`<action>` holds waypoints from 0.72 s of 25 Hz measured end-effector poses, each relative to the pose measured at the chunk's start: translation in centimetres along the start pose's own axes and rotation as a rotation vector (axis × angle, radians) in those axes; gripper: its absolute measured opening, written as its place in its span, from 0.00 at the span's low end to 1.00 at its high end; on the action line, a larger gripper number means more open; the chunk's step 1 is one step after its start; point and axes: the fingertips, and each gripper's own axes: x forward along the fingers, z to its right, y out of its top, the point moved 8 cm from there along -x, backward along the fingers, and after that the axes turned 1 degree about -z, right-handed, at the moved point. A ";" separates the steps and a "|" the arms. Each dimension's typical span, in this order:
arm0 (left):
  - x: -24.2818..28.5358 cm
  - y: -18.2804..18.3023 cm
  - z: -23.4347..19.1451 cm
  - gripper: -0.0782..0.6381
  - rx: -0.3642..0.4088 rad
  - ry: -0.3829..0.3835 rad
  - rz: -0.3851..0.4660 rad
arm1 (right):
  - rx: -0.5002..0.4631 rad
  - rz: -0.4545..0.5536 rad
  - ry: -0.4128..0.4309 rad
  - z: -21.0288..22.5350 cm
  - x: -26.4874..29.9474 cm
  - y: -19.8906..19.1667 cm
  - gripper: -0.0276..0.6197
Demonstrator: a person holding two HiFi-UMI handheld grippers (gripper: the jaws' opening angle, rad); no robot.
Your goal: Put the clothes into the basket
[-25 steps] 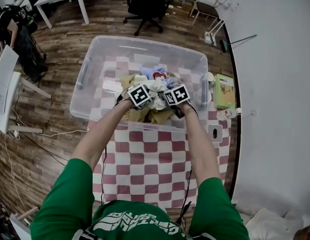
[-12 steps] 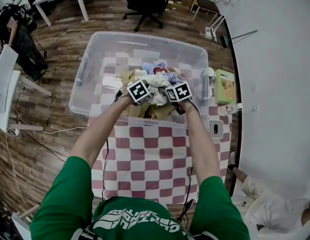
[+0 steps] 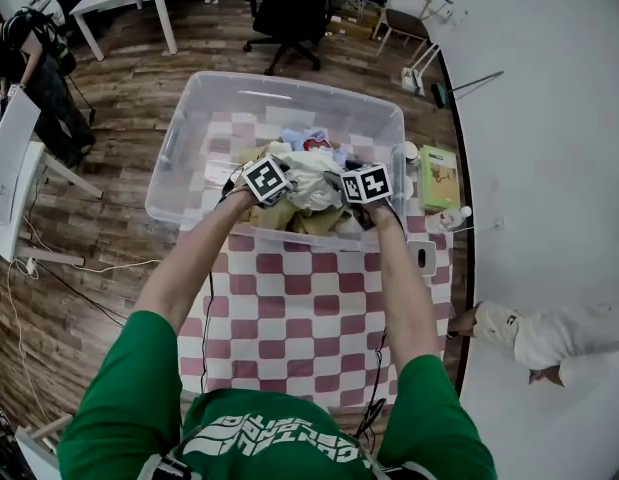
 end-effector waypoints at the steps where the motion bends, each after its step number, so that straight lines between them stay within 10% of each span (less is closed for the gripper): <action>1: -0.6 0.2 0.0 0.33 -0.001 0.008 0.012 | -0.004 0.006 -0.013 0.1 -0.8 0.2 0.46; 13: -9.2 4.0 4.6 0.33 -0.052 0.128 0.290 | -0.031 0.164 -0.050 -3.7 -10.8 1.2 0.45; 18: -12.9 4.2 8.3 0.22 -0.080 0.150 0.408 | -0.039 0.233 -0.067 -7.4 -15.3 0.4 0.21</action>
